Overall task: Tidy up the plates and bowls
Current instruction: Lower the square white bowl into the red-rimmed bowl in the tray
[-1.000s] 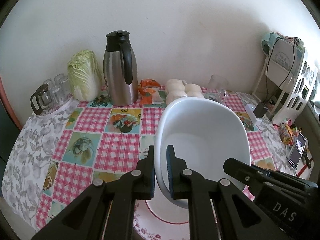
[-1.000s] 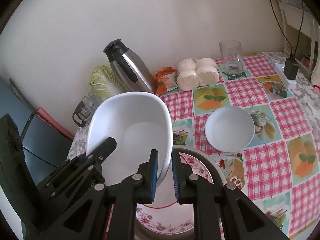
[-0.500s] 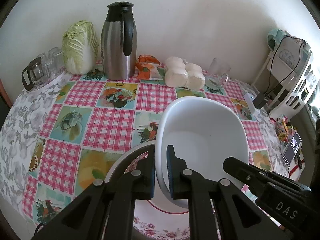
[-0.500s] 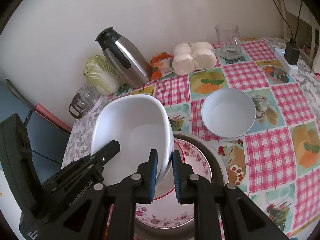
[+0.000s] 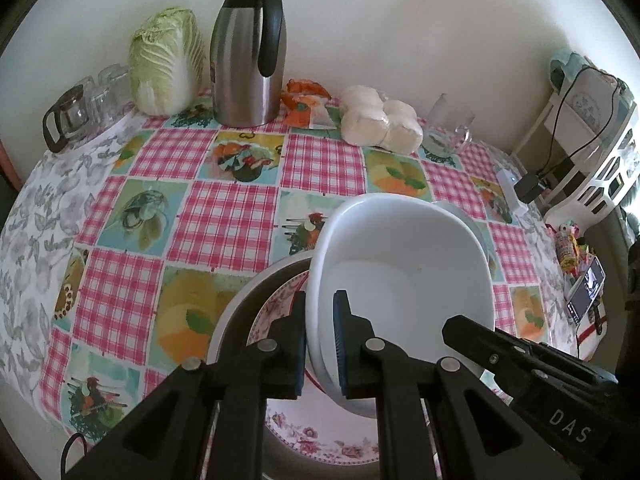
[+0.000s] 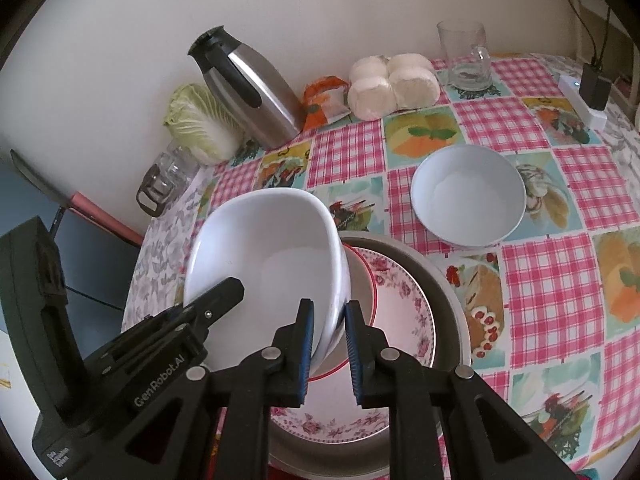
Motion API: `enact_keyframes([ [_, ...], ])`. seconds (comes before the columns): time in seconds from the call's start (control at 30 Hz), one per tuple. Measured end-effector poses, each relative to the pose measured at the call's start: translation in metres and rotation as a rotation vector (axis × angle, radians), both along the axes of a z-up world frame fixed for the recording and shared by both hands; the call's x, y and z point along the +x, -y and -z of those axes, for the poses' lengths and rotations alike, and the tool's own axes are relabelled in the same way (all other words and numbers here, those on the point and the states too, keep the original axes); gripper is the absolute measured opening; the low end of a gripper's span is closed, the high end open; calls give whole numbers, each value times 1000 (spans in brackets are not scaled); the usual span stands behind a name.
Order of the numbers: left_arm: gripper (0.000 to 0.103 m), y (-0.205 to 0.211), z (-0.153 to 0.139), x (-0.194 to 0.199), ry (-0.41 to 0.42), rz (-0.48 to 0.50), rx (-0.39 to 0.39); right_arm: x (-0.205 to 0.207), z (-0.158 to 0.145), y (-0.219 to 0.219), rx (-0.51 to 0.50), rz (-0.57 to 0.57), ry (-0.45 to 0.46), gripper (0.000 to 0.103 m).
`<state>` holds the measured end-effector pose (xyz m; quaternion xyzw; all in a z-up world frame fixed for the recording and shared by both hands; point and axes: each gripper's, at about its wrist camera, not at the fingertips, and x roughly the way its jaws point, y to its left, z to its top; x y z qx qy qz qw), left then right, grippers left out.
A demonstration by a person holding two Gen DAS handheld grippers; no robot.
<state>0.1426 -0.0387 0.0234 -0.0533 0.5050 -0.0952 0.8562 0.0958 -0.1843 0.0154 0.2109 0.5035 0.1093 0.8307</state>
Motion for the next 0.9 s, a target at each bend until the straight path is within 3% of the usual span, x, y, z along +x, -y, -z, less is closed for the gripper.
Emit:
enact_keyframes([
  [0.4,11,-1,11,3,-75,-10,-2,2,9,-2,-8,-13,-44,19],
  [0.9,16,0,11,3,-76,-11,13,5,17,-1,-5,-12,-70,22],
])
